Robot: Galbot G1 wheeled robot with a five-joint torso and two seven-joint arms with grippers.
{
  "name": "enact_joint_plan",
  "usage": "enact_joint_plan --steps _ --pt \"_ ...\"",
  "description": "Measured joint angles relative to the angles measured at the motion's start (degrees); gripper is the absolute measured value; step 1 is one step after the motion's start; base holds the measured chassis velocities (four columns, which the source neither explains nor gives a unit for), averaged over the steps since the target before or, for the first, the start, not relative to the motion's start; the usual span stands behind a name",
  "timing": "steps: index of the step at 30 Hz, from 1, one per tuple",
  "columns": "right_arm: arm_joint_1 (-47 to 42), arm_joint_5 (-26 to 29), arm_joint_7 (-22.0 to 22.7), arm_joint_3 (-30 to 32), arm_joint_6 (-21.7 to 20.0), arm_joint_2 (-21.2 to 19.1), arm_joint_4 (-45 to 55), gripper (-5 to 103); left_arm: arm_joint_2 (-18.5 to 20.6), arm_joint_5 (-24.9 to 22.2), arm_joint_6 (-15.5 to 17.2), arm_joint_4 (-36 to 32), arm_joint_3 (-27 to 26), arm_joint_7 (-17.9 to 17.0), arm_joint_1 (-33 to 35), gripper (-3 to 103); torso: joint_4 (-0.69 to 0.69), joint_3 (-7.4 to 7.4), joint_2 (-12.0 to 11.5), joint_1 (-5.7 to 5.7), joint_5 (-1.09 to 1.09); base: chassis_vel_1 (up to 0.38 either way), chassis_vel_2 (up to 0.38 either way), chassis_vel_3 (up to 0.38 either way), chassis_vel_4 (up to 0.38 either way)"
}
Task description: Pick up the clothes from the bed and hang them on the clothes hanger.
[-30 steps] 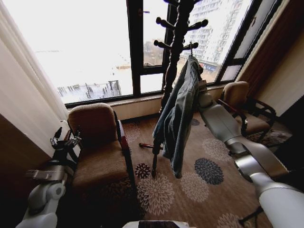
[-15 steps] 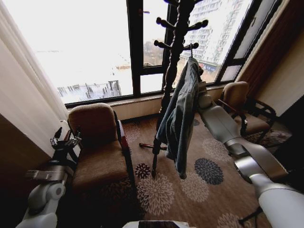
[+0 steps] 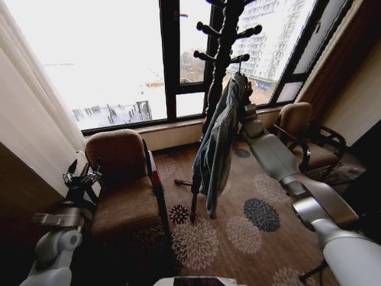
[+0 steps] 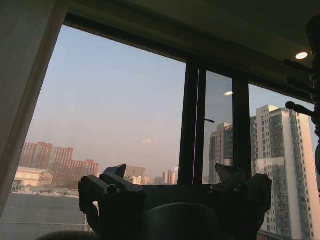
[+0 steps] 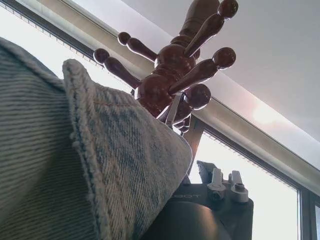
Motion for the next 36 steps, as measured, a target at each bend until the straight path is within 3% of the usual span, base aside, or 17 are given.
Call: enact_joint_plan --steps 1,3,6,10,29,36 --pt "-0.07 0.06 0.00 0.00 0.00 0.00 0.10 73 -0.01 0.00 0.00 0.01 0.00 0.00 0.00 100 0.00 0.00 0.00 0.00 0.00 0.000 0.000 0.000 0.000" --pt "-0.17 0.17 0.01 0.00 0.00 0.00 0.23 73 -0.02 0.00 0.00 0.00 0.00 0.01 0.00 100 0.00 0.00 0.00 0.00 0.00 0.000 0.000 0.000 0.000" --pt "-0.67 0.86 0.03 -0.03 0.00 -0.10 1.22 89 -0.04 0.00 0.00 0.00 0.01 0.03 0.00 100 0.00 0.00 0.00 0.00 0.00 0.000 0.000 0.000 0.000" --pt "-1.85 1.57 0.08 -0.02 0.00 -0.41 2.95 99 -0.02 -0.03 0.00 -0.06 -0.07 0.03 0.02 100 0.00 -0.01 0.00 -0.01 -0.01 0.000 0.000 0.000 0.000" --pt "-7.01 1.57 1.36 1.89 -0.09 -1.59 7.22 100 -0.02 -0.21 0.00 -0.84 -0.39 0.03 0.46 100 0.00 0.00 0.00 0.00 0.00 0.000 0.000 0.000 0.000" --pt "-8.32 4.56 2.39 0.98 -0.35 -2.49 10.84 100 0.05 -0.27 0.02 -1.07 -0.62 0.02 0.56 100 0.00 0.00 0.00 0.00 0.00 0.000 0.000 0.000 0.000"
